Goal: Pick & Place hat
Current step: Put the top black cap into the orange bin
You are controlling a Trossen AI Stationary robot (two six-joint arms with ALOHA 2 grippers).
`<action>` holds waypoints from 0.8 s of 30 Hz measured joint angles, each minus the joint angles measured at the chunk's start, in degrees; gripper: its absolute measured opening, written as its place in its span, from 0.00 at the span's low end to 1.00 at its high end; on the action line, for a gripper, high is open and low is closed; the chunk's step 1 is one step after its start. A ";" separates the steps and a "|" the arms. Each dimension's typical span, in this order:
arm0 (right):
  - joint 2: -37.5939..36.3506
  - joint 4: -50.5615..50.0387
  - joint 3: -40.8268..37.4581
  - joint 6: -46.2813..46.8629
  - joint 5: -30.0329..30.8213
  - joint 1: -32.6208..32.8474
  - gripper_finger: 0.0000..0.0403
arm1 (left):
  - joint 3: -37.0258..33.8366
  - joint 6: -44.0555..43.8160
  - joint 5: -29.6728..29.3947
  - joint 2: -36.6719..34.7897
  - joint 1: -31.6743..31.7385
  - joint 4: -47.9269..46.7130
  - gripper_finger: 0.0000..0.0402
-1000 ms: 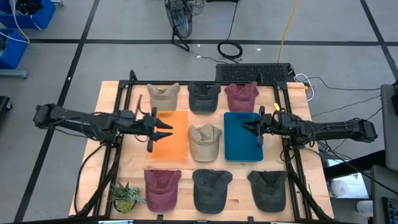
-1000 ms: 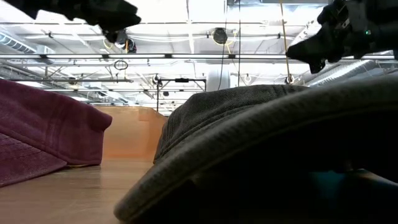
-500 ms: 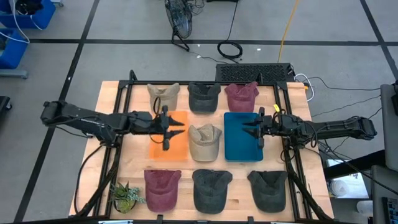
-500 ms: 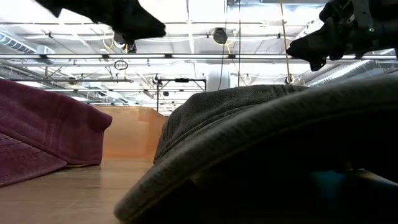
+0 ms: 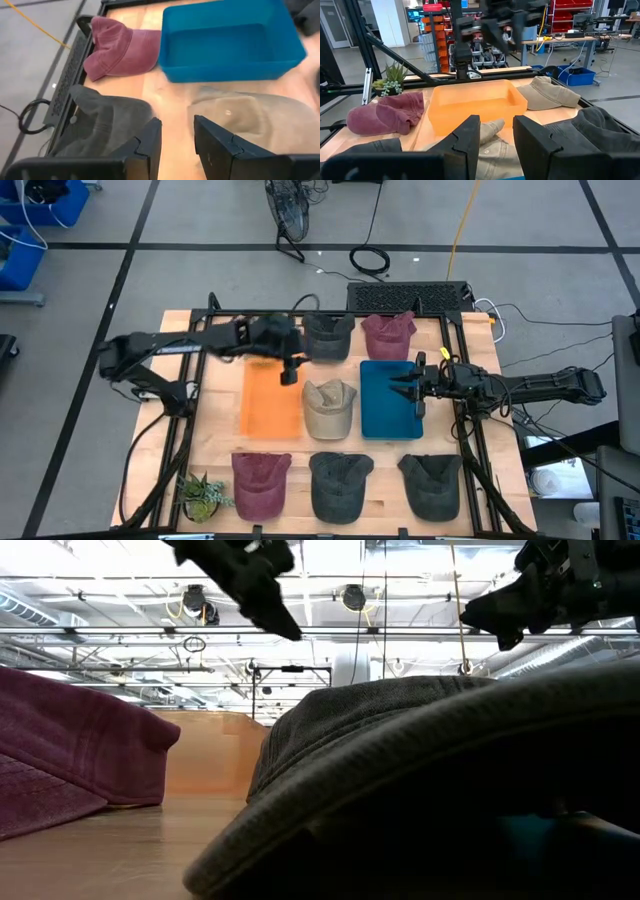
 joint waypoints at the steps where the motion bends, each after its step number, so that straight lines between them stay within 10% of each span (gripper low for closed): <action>1: 0.00 0.02 0.00 -0.04 -0.02 0.20 0.26 | 1.78 0.23 0.94 1.85 1.11 -0.69 0.30; 24: 0.00 -2.41 0.01 -0.46 0.04 1.10 0.26 | 23.82 1.77 1.36 30.63 14.96 -7.55 0.67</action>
